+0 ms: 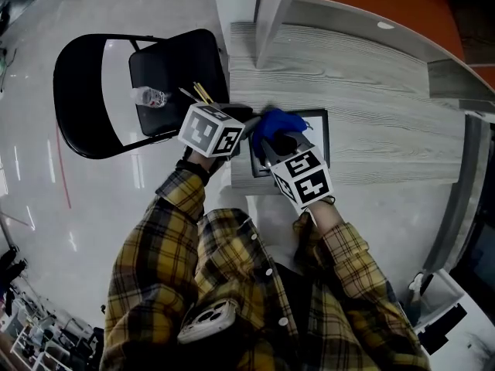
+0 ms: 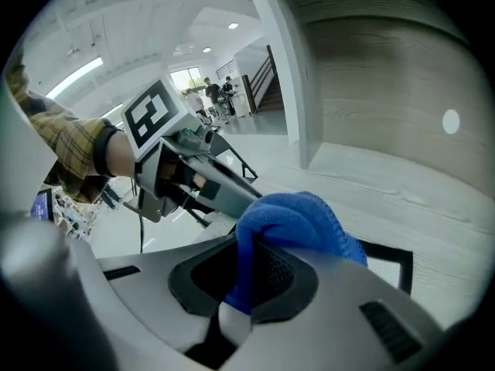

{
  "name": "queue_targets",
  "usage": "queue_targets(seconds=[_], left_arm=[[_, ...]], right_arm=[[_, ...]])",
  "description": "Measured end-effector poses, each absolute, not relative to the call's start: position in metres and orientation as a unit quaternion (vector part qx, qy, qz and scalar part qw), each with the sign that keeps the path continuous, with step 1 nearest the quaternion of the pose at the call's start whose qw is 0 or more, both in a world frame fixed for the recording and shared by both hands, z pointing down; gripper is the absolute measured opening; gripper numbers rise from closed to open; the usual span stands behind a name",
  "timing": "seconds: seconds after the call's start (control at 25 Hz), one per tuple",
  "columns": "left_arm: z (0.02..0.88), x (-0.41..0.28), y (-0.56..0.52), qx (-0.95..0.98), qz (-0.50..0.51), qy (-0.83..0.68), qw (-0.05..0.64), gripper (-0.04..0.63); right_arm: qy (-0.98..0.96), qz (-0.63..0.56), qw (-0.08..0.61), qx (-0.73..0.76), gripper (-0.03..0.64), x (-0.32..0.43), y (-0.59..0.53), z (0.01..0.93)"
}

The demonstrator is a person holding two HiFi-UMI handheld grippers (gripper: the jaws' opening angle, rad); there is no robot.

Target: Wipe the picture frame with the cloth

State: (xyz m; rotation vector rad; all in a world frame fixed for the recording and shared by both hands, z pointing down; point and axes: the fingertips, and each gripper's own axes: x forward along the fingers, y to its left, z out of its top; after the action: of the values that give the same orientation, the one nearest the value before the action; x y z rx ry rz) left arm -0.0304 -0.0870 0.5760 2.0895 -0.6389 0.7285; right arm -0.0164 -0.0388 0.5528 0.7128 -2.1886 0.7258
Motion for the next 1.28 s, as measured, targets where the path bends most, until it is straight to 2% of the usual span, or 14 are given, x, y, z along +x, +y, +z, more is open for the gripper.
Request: queue_targets(seconds=[0.4,0.68,0.96,1.28], left_arm=[[0.574,-0.03,-0.086,0.829,0.29,-0.256,0.403,0.106],[0.576,-0.03,-0.085,0.829,0.297,-0.255,0.399,0.106],[0.582,-0.027,-0.086,0.836,0.284,-0.249,0.399,0.106],[0.576,-0.03,-0.088,0.83,0.297,-0.258,0.395,0.106]], right_arm=[[-0.838,0.334,0.369,0.222,0.046,-0.01,0.024,0.55],[-0.834,0.363,0.349,0.223,0.046,-0.002,0.051,0.547],[-0.846,0.353,0.303,0.259,0.046,0.005,0.022,0.514],[-0.87,0.273,0.235,0.336,0.047,0.018,-0.065,0.467]])
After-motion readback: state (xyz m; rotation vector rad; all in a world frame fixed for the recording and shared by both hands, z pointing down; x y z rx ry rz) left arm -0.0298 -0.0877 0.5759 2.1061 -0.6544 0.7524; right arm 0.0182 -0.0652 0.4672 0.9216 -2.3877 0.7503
